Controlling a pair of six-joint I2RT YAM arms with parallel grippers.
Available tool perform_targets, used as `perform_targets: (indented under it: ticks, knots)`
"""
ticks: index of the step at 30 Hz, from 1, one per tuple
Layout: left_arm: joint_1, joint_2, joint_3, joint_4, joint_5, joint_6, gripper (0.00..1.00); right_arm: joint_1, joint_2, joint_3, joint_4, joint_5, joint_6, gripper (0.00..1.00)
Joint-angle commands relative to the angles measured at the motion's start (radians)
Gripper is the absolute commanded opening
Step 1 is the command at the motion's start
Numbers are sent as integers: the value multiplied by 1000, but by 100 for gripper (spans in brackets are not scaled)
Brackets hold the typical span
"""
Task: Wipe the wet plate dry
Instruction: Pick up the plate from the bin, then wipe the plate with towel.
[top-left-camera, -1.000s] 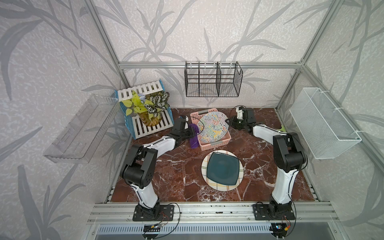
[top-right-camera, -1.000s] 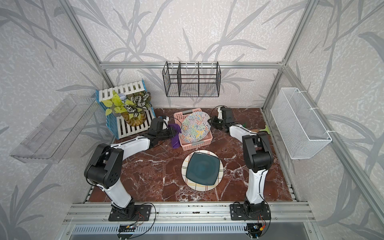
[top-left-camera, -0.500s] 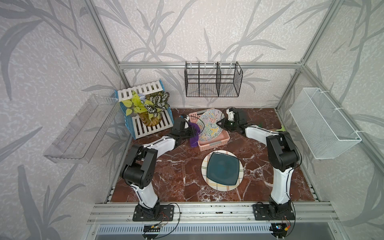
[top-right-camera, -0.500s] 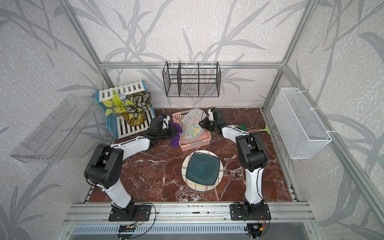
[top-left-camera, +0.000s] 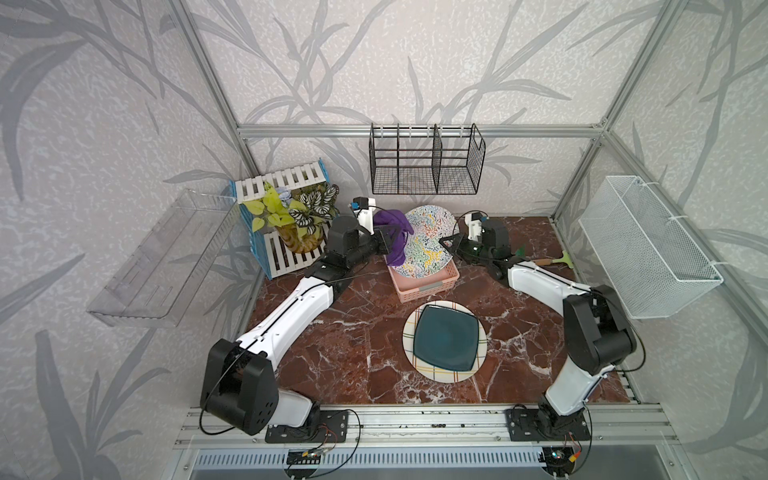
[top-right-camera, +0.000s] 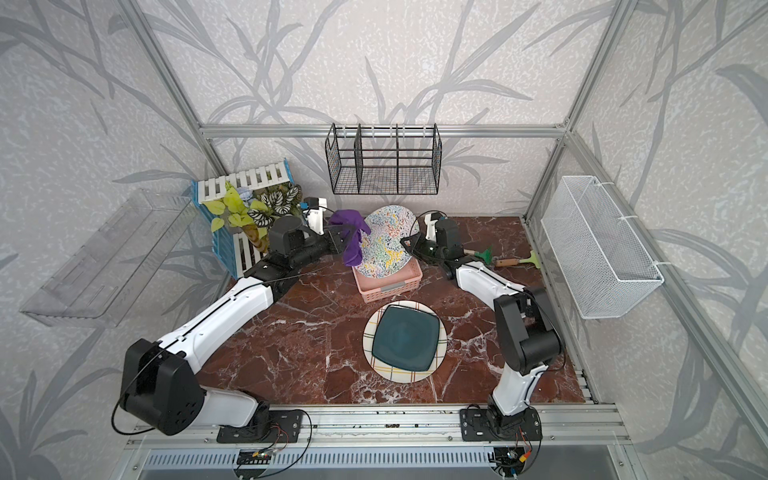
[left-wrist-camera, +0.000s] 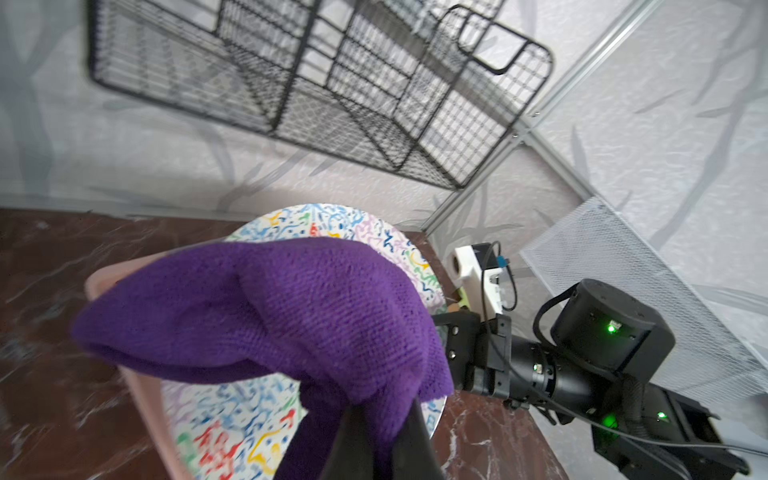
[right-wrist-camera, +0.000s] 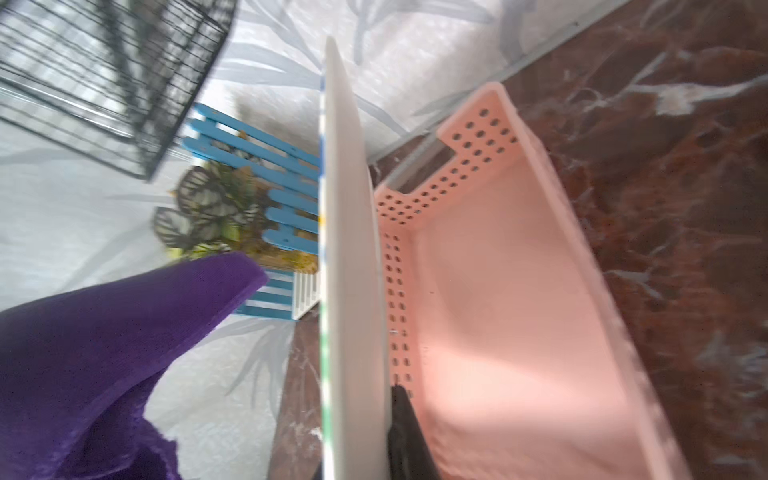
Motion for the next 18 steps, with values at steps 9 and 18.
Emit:
perform_targets:
  ticks: [9,18]
  knots:
    - [-253,138,5,-36,-151,-29,0,83,-193,-40,354,97,369,0]
    - [-196,57,-70,-150,-369,-60,0,83,-292,6,377,65,323,0]
